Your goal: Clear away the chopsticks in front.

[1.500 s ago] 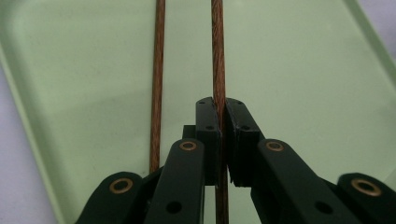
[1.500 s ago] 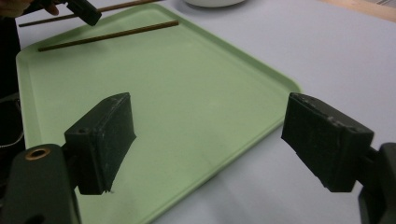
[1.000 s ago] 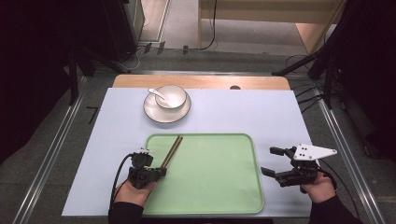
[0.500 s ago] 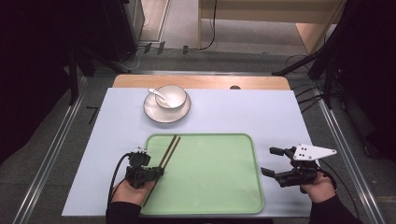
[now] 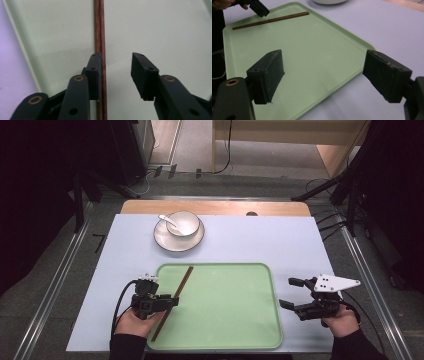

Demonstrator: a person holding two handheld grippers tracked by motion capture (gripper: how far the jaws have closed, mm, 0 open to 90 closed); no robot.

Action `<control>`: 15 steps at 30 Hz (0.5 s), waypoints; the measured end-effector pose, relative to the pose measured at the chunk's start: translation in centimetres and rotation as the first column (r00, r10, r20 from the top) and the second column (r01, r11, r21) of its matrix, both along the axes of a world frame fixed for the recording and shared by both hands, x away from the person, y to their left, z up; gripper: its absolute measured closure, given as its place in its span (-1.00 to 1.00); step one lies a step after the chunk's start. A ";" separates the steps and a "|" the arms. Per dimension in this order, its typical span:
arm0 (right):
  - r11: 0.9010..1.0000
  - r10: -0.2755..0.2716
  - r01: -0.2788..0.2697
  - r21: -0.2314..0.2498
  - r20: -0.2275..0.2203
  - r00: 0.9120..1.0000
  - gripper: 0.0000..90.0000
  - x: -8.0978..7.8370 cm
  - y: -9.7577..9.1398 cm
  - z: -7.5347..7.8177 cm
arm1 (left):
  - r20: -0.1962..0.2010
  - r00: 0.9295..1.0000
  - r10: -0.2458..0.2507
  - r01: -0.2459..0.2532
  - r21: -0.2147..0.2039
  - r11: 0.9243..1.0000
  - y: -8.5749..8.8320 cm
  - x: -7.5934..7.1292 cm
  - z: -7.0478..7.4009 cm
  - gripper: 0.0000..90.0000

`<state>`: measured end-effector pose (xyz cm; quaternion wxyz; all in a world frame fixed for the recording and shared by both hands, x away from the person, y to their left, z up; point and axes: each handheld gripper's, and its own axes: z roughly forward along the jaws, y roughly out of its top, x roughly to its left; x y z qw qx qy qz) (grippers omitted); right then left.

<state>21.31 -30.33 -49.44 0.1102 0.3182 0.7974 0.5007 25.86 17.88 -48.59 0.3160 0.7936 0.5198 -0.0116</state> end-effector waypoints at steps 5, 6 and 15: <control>1.000 0.001 -0.001 -0.002 0.000 1.000 -0.60 0.1 0.0 0.0 | 0.072 0.993 -0.089 0.091 -0.025 0.996 1.1 0.3 0.7 -0.03; 1.000 0.001 -0.001 -0.002 0.000 1.000 -0.60 0.1 0.0 0.0 | 0.072 0.993 -0.089 0.091 -0.025 0.996 1.1 0.3 0.7 -0.08; 1.000 -0.015 0.015 0.008 0.003 1.000 -0.60 0.0 -0.3 0.1 | 0.164 0.974 -0.154 0.156 -0.002 0.988 4.5 0.0 1.6 -0.23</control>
